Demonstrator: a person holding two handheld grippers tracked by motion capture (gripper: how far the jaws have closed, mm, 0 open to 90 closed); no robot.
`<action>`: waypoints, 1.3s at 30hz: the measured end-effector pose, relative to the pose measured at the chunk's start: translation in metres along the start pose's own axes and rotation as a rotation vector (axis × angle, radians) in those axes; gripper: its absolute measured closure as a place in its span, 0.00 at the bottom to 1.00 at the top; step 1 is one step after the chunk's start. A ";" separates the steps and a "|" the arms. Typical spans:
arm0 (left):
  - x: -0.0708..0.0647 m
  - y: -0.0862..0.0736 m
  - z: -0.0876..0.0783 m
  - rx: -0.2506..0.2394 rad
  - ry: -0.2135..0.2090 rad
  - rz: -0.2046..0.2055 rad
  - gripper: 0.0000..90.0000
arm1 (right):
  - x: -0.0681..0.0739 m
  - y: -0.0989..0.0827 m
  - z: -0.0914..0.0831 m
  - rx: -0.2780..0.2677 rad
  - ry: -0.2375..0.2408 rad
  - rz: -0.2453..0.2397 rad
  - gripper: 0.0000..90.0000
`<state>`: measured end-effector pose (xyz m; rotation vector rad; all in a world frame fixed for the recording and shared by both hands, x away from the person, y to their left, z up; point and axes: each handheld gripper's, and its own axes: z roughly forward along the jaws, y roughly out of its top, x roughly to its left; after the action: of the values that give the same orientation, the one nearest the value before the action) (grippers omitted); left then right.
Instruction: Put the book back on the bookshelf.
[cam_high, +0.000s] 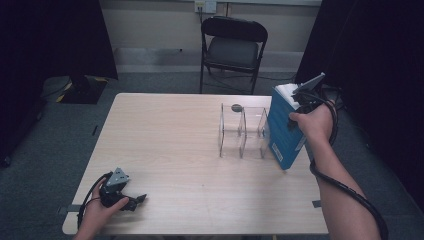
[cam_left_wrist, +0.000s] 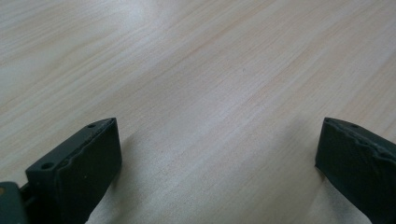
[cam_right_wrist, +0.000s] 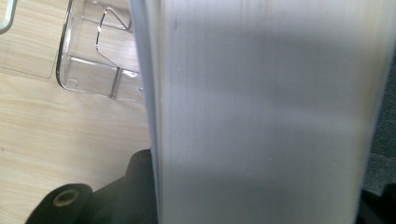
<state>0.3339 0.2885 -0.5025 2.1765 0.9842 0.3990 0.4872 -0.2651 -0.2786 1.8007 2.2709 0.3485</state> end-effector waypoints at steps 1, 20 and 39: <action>0.000 0.000 0.000 0.001 -0.001 -0.001 0.00 | 0.000 0.000 0.000 -0.002 0.004 0.002 0.69; 0.000 0.000 0.000 0.001 -0.002 -0.001 0.00 | -0.005 0.006 0.004 -0.009 0.006 0.009 0.69; 0.000 0.000 0.000 0.002 -0.002 0.001 0.00 | -0.003 0.017 0.016 -0.020 -0.002 0.016 0.69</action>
<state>0.3336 0.2886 -0.5024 2.1786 0.9826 0.3970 0.5083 -0.2638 -0.2881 1.8091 2.2453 0.3713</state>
